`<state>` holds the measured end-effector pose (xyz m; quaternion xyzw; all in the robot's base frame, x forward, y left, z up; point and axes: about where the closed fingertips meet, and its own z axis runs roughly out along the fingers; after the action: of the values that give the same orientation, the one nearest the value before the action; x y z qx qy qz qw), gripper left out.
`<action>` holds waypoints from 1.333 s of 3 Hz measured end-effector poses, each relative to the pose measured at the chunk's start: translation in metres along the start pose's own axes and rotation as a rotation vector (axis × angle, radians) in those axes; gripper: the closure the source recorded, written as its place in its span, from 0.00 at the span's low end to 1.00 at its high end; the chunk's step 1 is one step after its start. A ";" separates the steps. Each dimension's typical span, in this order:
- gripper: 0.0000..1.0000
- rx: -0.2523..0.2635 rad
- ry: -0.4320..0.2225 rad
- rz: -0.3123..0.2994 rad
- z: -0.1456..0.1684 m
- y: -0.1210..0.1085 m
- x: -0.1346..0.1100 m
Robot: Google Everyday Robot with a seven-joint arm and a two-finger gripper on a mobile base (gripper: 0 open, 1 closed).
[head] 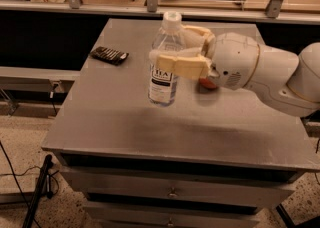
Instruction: Place blue plastic bottle upright
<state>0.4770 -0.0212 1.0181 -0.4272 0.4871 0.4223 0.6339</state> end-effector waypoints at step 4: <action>0.33 -0.054 0.105 0.012 -0.014 0.006 0.052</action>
Offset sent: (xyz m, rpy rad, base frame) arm -0.0026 -0.0204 -0.0457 -0.0801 -0.0065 -0.0049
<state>0.4768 -0.0264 0.9638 -0.4630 0.5107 0.4161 0.5930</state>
